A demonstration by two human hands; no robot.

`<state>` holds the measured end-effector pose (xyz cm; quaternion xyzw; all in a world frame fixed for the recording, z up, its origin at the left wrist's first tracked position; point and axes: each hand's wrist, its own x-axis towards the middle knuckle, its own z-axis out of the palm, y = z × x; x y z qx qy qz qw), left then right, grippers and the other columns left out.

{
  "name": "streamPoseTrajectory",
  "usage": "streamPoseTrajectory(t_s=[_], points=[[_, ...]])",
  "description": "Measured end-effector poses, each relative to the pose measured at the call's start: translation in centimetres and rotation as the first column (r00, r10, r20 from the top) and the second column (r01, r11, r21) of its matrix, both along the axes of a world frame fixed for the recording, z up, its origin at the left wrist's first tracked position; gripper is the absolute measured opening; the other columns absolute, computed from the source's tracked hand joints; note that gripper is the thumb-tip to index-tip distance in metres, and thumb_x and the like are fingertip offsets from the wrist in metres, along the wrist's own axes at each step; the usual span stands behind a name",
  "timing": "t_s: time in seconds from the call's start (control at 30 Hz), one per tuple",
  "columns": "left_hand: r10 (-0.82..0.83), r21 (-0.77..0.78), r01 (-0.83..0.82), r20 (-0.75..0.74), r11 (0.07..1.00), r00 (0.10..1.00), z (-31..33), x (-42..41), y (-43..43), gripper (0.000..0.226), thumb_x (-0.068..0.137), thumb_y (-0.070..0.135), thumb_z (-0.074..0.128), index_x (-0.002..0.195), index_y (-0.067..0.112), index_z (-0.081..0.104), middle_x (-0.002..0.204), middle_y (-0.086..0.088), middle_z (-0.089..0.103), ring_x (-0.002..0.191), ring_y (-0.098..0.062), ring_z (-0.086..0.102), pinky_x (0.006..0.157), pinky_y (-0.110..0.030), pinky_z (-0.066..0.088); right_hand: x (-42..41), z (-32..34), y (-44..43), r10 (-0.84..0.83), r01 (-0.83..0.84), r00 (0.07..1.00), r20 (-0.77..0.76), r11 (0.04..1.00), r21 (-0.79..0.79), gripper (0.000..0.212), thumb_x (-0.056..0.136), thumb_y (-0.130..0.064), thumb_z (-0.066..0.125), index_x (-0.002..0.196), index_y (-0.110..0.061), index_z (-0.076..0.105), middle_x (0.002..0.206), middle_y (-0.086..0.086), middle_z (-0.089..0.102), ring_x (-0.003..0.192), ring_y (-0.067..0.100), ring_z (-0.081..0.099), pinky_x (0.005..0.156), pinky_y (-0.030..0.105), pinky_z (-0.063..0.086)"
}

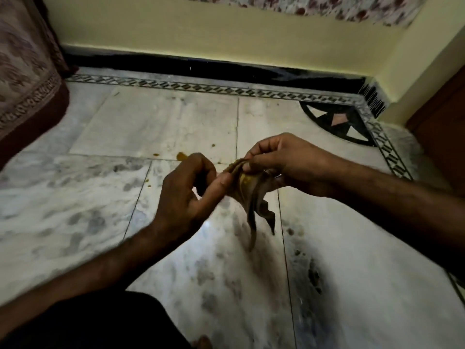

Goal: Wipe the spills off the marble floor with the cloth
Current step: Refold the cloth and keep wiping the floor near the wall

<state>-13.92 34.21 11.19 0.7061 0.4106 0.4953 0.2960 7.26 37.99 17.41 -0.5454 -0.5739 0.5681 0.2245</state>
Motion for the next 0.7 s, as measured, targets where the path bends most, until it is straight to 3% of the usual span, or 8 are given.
streamPoseTrajectory(t_s=[0.1,0.23,0.37,0.43,0.53,0.7], points=[[0.016,0.071,-0.002,-0.185,0.997,0.983,1.0,0.7,-0.2,0.033,0.085,0.046,0.071,0.096,0.017,0.06,0.09,0.002,0.059,0.082,-0.016,0.06,0.069,-0.029,0.05,-0.9,0.9,0.1,-0.118,0.111,0.976,-0.184,0.993,-0.048,0.022,0.092,-0.005,0.072,0.112,0.004,0.07,0.095,0.018,0.074,0.082,0.026,0.069,0.067,0.026,0.061],[0.091,-0.127,-0.1,-0.078,0.987,0.993,1.9,0.8,0.7,0.028,0.084,0.041,0.079,0.1,0.022,0.065,0.097,0.007,0.068,0.093,-0.012,0.066,0.076,-0.029,0.056,-2.0,1.1,0.1,-0.228,0.178,0.889,-0.397,0.971,-0.158,0.032,0.088,0.001,0.073,0.116,0.014,0.067,0.093,0.02,0.073,0.076,0.022,0.073,0.064,0.025,0.061],[0.142,-0.174,-0.149,-0.053,0.973,0.989,2.7,0.5,1.1,0.026,0.084,0.041,0.077,0.107,0.029,0.071,0.098,0.014,0.073,0.093,-0.002,0.067,0.073,-0.014,0.05,-2.0,1.0,0.4,-0.204,0.137,0.853,-0.481,0.976,-0.17,0.044,0.071,0.003,0.075,0.114,0.009,0.07,0.104,0.019,0.077,0.089,0.022,0.077,0.08,0.027,0.065],[0.122,-0.216,-0.119,-0.001,0.969,0.993,3.1,0.1,1.0,0.028,0.084,0.036,0.079,0.11,0.03,0.07,0.1,0.013,0.073,0.094,-0.002,0.069,0.078,-0.017,0.054,-2.3,1.0,0.6,-0.177,0.117,0.851,-0.494,0.982,-0.15,0.046,0.068,0.004,0.072,0.114,0.006,0.072,0.104,0.017,0.078,0.089,0.02,0.077,0.077,0.025,0.064],[0.11,-0.336,-0.064,0.121,0.94,0.986,3.3,-0.9,1.1,0.037,0.081,0.028,0.082,0.114,0.031,0.066,0.105,0.003,0.072,0.096,-0.014,0.073,0.078,-0.031,0.06,-2.8,0.9,0.9,-0.129,0.072,0.85,-0.51,0.989,-0.13,0.045,0.071,0.009,0.069,0.116,0.001,0.071,0.102,0.014,0.079,0.091,0.019,0.078,0.075,0.023,0.063],[0.167,-0.504,0.038,0.356,0.863,0.92,2.7,-2.0,2.1,0.059,0.079,0.005,0.081,0.129,0.023,0.057,0.094,-0.005,0.077,0.093,-0.022,0.076,0.079,-0.037,0.061,-3.2,0.1,1.7,-0.099,0.065,0.893,-0.438,0.994,-0.091,0.033,0.089,0.011,0.064,0.118,-0.003,0.071,0.108,0.017,0.078,0.099,0.025,0.076,0.091,0.039,0.063]])
